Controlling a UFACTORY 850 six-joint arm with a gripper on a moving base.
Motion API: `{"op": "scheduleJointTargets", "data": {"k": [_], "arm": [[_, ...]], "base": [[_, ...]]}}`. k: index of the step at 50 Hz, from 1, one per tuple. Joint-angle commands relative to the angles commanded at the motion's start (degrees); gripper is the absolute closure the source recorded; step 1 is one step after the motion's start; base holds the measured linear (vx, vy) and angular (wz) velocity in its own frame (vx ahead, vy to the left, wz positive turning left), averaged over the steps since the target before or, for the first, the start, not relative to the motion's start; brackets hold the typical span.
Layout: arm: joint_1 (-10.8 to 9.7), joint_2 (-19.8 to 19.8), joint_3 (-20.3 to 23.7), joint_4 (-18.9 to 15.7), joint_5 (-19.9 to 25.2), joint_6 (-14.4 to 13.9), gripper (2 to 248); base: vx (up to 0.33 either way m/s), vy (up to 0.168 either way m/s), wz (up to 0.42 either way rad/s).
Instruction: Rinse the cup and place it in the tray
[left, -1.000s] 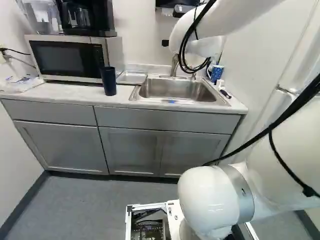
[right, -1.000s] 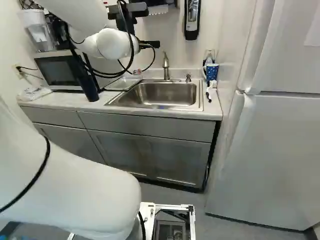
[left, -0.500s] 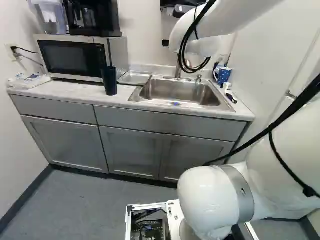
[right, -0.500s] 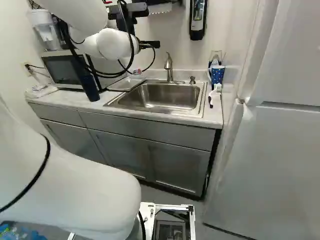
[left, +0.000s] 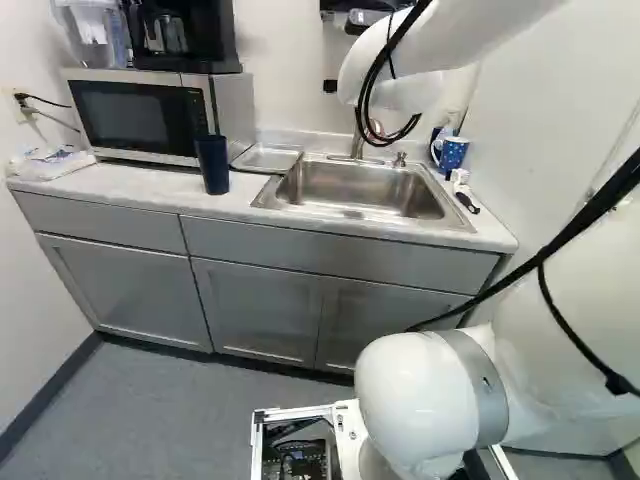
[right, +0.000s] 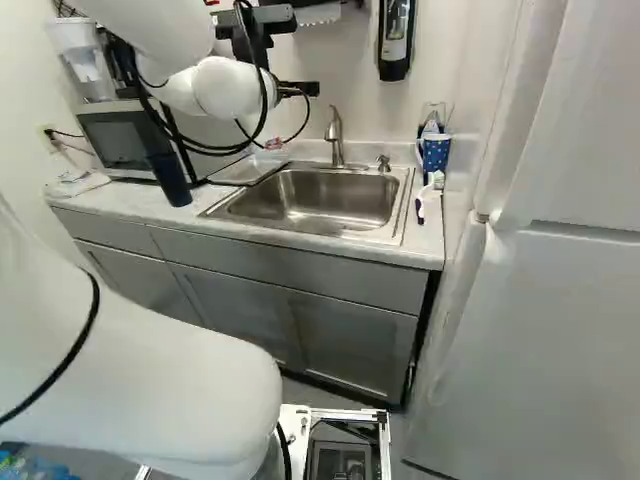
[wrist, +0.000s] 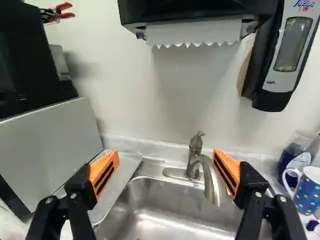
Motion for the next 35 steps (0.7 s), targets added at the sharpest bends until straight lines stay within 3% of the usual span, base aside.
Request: {"op": "scheduleJointTargets", "data": {"k": [20, 35], "arm": [[0.0, -0.2, -0.2, 0.0, 0.0, 0.0, 3], [-0.9, -3.1, -2.7, 0.0, -0.1, 0.0, 3]], "base": [[0.008, 0.001, -0.002], [0.000, 0.000, 0.000]]}}
